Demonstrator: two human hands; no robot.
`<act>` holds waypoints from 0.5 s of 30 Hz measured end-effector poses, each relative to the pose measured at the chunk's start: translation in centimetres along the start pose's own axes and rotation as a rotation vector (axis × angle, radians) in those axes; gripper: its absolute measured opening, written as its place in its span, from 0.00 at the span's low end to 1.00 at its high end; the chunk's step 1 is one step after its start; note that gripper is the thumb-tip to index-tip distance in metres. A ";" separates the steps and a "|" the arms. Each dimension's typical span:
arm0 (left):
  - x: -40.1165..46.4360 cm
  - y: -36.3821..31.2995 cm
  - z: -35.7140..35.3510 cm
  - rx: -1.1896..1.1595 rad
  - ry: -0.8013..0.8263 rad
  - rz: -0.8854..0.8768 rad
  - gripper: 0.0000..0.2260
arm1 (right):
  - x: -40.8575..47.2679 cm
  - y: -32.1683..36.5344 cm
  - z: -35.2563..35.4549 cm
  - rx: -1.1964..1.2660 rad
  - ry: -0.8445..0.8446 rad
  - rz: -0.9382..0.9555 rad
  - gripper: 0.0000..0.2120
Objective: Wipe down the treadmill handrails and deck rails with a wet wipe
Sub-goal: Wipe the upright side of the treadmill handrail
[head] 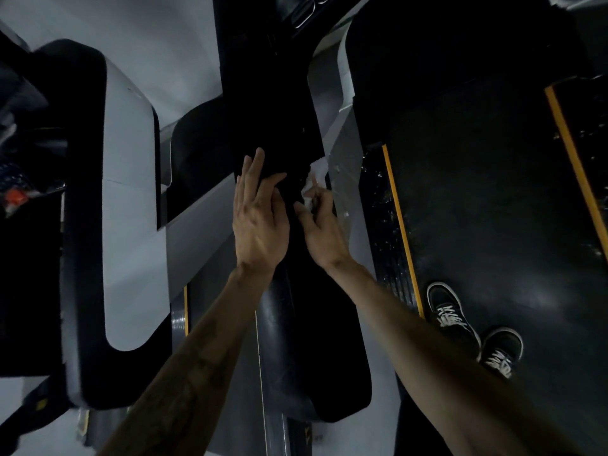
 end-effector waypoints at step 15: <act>0.0 0.2 -0.1 -0.003 -0.002 -0.002 0.16 | 1.1 0.2 -0.9 -0.126 0.090 0.040 0.27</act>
Point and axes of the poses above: each hand's wrist, its own x-axis towards the middle knuckle, its own z-axis out of the back of the hand, y = z × x, the point moved 9 cm from there along x, towards the middle knuckle, and after that the axes turned 11 degrees about y, right-handed, at the moved point
